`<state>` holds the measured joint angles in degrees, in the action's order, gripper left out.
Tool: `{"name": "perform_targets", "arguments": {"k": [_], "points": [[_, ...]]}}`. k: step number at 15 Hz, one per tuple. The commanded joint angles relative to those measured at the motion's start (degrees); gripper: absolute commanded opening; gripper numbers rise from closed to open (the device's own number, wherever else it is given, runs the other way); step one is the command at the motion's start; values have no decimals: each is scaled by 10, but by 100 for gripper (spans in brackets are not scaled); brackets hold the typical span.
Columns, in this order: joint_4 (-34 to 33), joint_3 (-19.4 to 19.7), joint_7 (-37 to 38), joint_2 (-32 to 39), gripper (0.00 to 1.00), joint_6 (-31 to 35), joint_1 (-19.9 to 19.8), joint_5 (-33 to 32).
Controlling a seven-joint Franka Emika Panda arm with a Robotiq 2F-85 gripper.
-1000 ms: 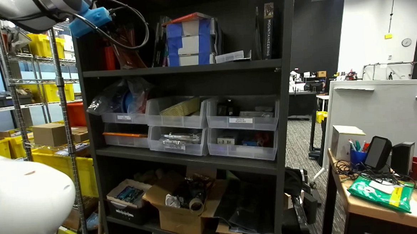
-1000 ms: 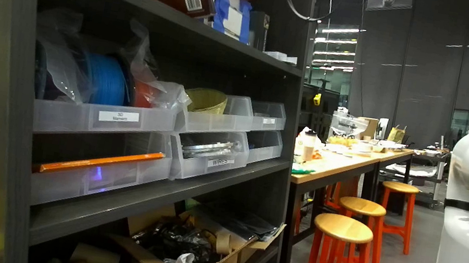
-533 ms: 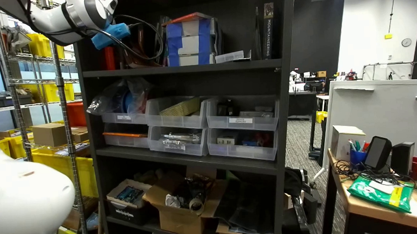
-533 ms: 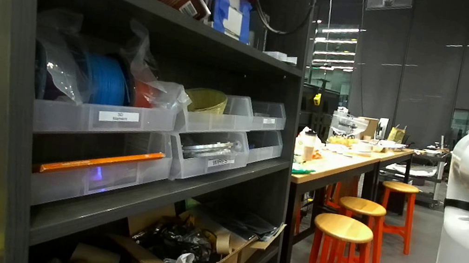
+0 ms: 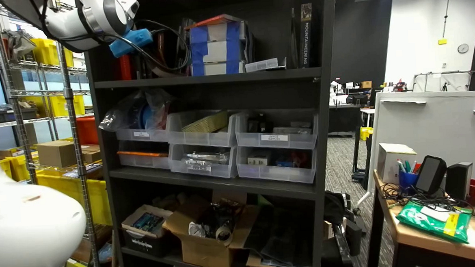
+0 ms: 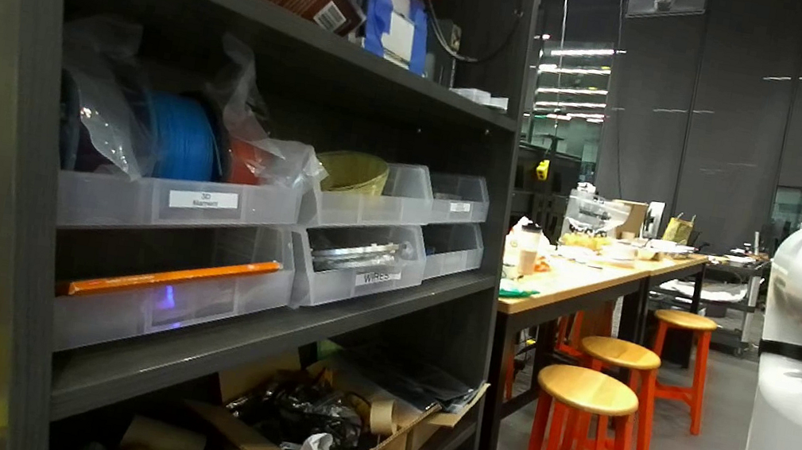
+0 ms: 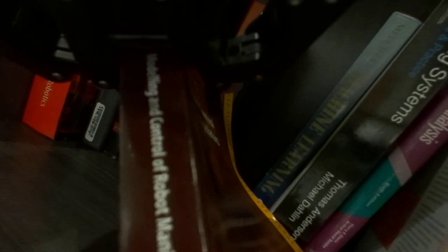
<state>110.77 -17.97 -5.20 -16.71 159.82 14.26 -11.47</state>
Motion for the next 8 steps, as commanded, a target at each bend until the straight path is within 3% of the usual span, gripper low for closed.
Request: {"name": "perform_targets", "arguments": {"k": [1,5,8], "points": [[-17,19,-26,6,15,-7,6,15],[-19,22,-32,1,8,-16,9,18],[-25,17,-48,-23,7,-69,32,36]]}}
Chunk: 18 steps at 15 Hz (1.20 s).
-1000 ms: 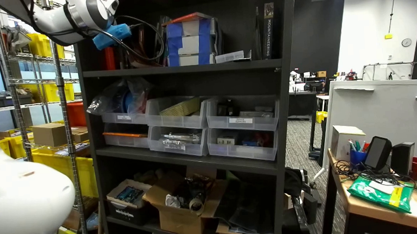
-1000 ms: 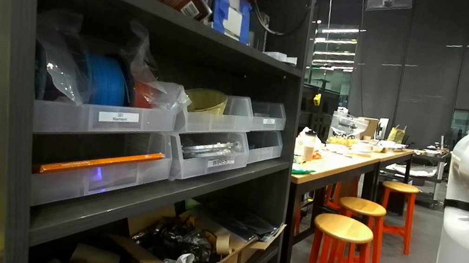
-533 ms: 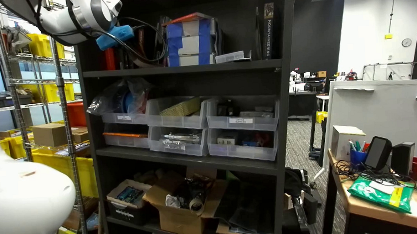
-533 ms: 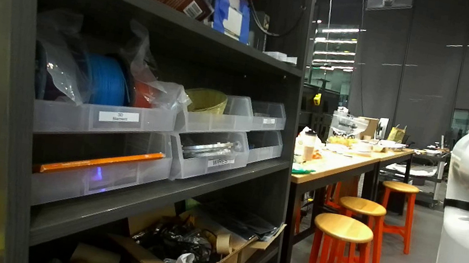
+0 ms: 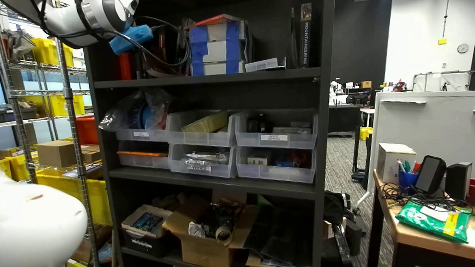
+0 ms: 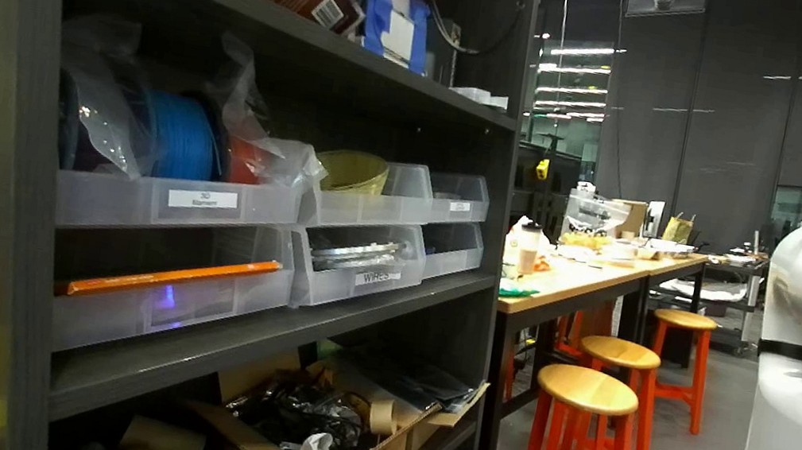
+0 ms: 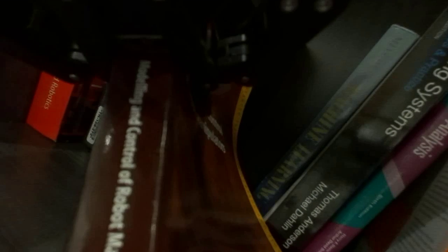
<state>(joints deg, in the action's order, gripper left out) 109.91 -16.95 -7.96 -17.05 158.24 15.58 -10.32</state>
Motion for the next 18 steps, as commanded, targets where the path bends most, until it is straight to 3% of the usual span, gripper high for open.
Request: {"name": "perform_targets", "arguments": {"k": [1,9,18], "points": [[-18,4,-23,-32,8,-78,23,27],[-32,-8,-26,-115,8,-248,47,24],[-37,-8,-24,-148,8,-332,52,26]]}}
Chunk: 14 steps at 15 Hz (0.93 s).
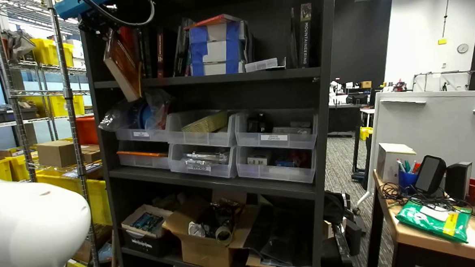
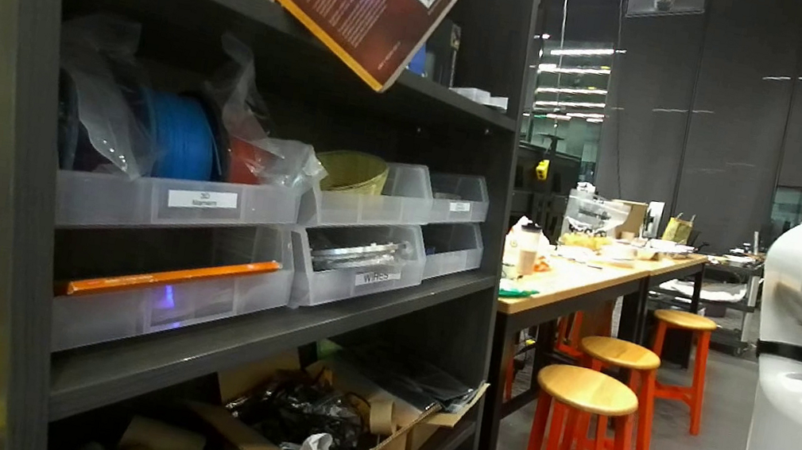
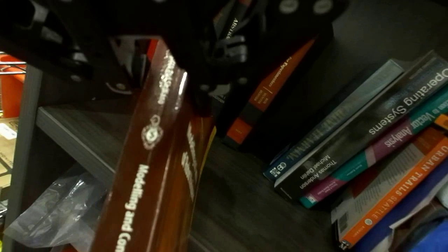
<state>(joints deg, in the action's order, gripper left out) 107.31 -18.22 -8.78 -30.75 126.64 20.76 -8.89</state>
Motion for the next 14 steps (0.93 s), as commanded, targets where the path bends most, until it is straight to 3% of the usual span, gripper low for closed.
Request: {"name": "perform_targets", "arguments": {"k": [1,9,14], "points": [[-12,5,-14,-12,8,-20,0,12],[-20,2,-12,-21,8,-34,8,30],[-39,-4,-17,-55,8,-125,0,16]]}}
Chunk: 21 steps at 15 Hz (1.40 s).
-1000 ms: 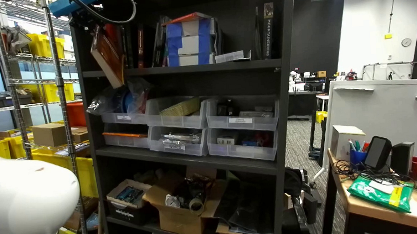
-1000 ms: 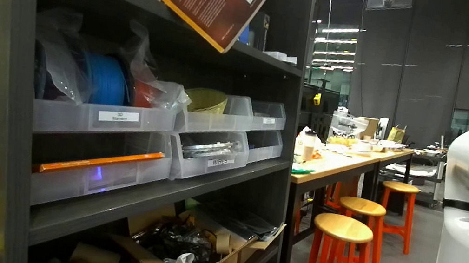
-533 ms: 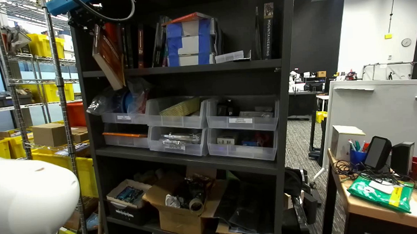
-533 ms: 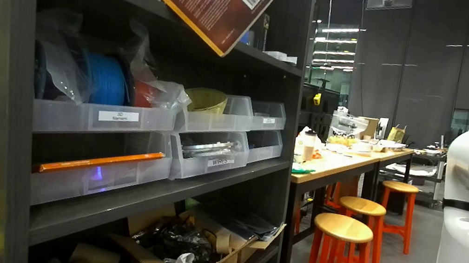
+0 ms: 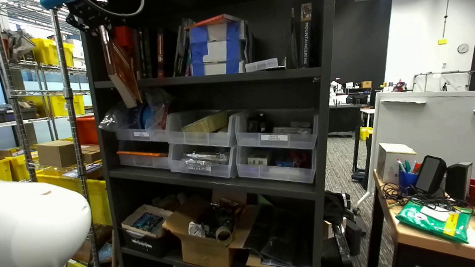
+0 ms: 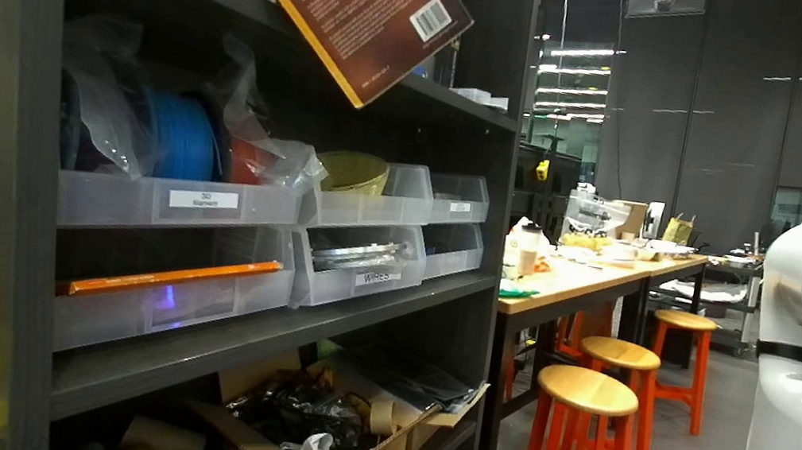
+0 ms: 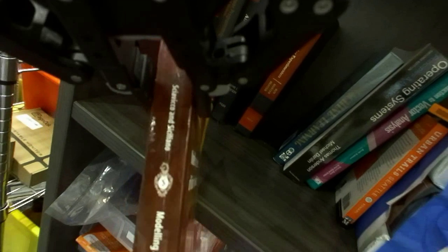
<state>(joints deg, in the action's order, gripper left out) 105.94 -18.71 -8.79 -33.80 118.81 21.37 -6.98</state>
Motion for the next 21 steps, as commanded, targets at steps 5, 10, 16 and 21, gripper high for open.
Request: {"name": "perform_targets", "arguments": {"k": [5,10,16,21], "points": [[-31,6,-10,-50,8,-78,-10,1],[-31,12,-17,-61,8,-78,-23,-11],[-32,20,-19,-60,8,-73,-49,-31],[-41,25,-18,-63,8,-75,-68,-52]]}}
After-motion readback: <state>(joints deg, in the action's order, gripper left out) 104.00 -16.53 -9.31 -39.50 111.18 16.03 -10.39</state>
